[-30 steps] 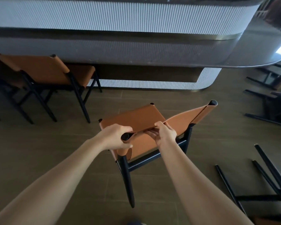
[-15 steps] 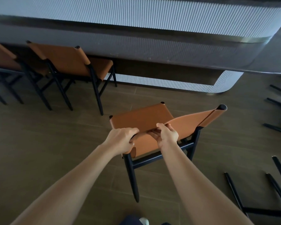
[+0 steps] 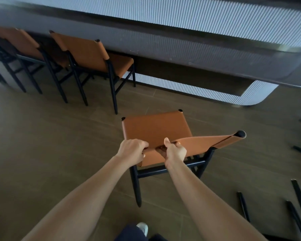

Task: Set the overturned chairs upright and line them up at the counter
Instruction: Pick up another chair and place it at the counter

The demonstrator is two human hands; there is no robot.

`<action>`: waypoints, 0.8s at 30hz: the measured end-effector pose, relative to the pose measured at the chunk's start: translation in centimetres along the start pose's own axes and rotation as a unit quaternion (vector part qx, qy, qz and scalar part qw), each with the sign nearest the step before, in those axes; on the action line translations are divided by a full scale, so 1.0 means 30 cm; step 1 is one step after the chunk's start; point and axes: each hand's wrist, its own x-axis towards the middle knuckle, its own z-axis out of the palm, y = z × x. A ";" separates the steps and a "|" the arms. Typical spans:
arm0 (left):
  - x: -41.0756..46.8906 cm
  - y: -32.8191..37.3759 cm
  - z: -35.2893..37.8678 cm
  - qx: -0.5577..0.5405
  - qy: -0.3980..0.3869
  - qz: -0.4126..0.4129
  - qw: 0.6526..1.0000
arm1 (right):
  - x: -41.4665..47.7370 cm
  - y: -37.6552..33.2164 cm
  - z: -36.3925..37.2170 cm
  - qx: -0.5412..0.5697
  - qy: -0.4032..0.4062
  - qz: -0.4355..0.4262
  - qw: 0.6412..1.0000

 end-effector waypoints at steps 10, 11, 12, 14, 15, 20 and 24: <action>-0.121 0.119 0.129 -0.068 -0.023 -0.143 0.987 | -0.030 0.107 -0.149 -0.018 -0.023 0.057 0.998; -0.134 0.128 0.141 -0.071 -0.029 -0.150 0.986 | -0.035 0.121 -0.164 -0.020 -0.018 0.063 0.998; -0.147 0.134 0.152 -0.073 -0.029 -0.157 0.984 | -0.039 0.134 -0.176 -0.021 -0.017 0.063 0.998; -0.162 0.140 0.165 -0.079 -0.013 -0.176 0.981 | -0.049 0.140 -0.191 -0.016 -0.031 0.061 0.998; -0.165 0.141 0.166 -0.082 -0.011 -0.184 0.979 | -0.052 0.135 -0.196 -0.013 -0.036 0.063 0.997; -0.165 0.164 0.156 -0.110 -0.048 -0.216 0.969 | -0.046 0.096 -0.261 -0.017 -0.062 0.076 0.995; -0.194 0.208 0.170 -0.197 0.033 -0.224 0.954 | -0.022 0.057 -0.334 -0.027 -0.093 0.097 0.991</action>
